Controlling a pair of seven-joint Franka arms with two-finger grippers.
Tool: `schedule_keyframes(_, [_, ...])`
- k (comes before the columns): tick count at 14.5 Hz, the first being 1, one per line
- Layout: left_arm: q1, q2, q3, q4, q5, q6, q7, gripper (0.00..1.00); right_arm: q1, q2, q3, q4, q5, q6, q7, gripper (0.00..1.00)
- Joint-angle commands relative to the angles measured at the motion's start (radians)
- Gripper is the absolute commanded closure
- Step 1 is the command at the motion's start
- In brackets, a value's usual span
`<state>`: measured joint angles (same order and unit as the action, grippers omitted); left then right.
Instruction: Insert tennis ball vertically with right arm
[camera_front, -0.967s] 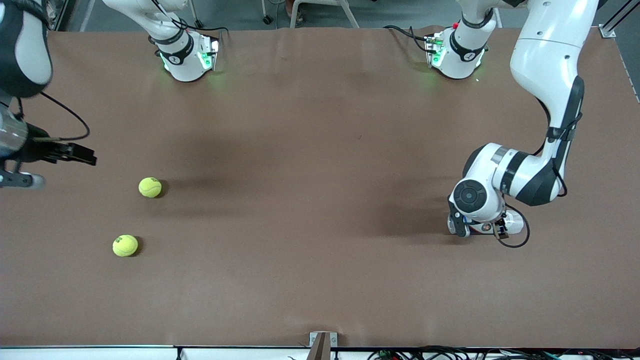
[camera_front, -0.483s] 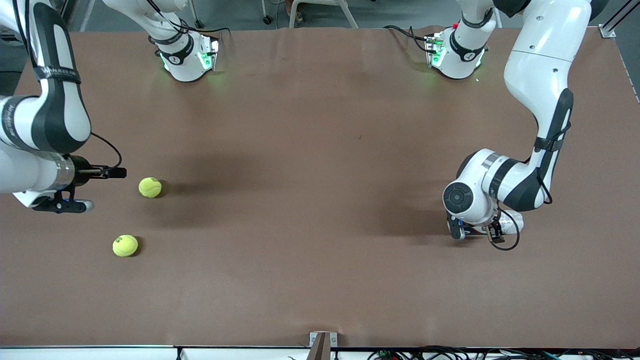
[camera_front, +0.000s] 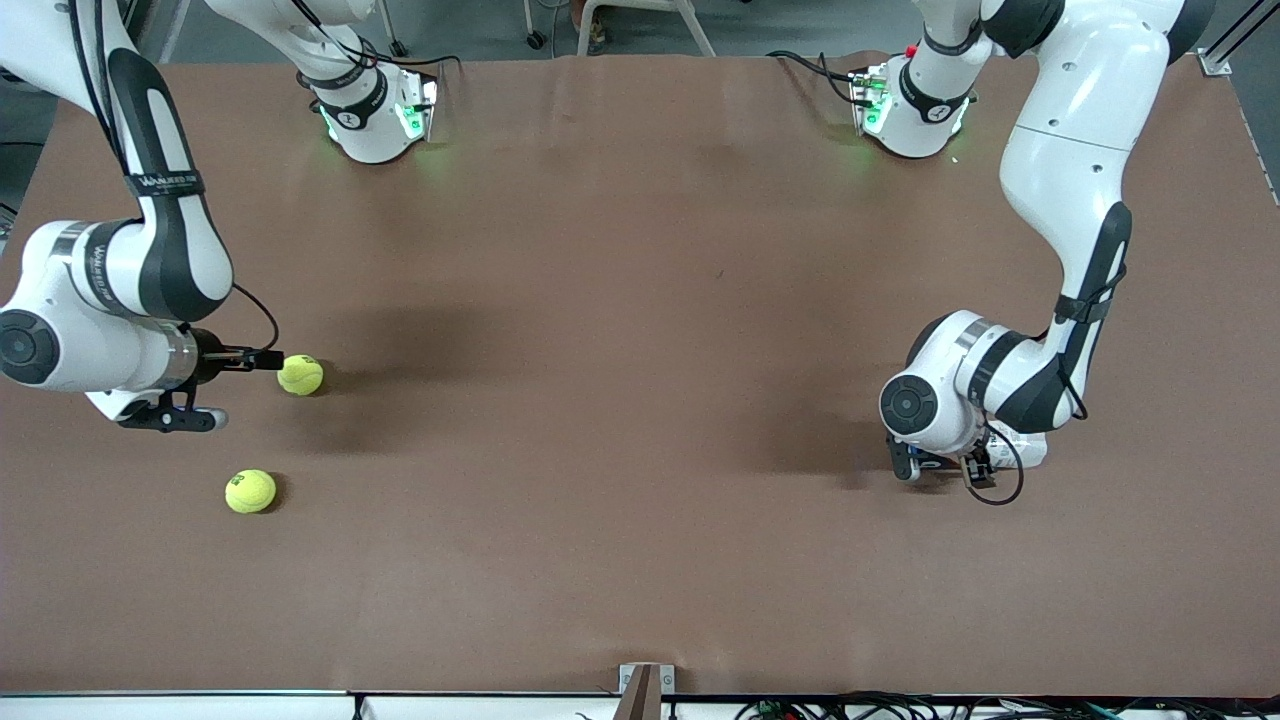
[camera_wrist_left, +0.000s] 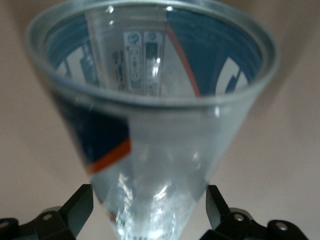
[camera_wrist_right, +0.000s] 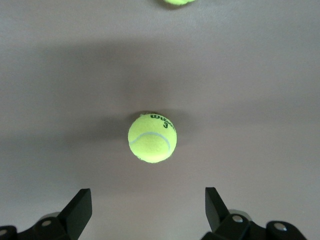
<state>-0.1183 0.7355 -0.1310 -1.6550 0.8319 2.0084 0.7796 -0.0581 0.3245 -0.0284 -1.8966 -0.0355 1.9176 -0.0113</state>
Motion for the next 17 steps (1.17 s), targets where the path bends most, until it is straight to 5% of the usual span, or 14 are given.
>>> schedule_keyframes(1, [0.003, 0.013, 0.002, 0.015, 0.019, 0.01, 0.01, 0.07, -0.009, 0.016, 0.007, -0.029, -0.014, 0.037, 0.005, 0.0])
schedule_keyframes(17, [0.006, 0.028, -0.002, 0.018, 0.065, 0.039, 0.044, 0.36, -0.042, 0.083, 0.007, -0.107, -0.003, 0.189, 0.005, 0.0])
